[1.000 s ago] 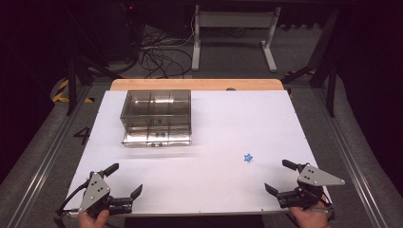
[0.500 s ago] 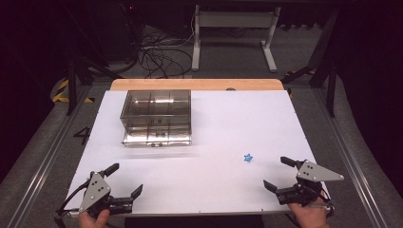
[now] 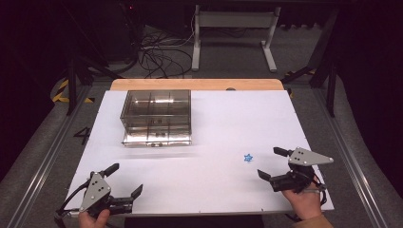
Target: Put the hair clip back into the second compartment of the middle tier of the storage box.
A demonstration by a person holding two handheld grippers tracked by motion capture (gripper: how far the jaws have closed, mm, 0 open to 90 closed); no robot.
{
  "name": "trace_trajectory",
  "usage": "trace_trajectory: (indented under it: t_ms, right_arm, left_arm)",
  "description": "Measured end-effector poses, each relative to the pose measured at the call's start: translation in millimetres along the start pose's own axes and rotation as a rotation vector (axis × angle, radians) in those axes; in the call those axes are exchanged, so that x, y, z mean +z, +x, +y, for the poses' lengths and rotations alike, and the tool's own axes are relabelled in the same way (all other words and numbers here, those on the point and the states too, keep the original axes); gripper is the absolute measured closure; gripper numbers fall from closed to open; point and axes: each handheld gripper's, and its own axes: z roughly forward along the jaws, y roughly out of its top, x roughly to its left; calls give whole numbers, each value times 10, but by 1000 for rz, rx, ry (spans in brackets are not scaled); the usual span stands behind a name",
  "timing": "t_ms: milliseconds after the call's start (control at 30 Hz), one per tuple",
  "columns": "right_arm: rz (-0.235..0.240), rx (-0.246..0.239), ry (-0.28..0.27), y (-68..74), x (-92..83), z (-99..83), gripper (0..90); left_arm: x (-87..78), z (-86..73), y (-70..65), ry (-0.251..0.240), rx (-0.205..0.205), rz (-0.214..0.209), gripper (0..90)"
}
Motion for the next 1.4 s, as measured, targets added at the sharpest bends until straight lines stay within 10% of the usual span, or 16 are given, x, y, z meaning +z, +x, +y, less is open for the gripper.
trace_trajectory:
  t_ms: [1400]
  right_arm:
    - [60,23,41,-159,534,302,62]
  left_arm:
    - [19,-3,0,7,10,-5,20]
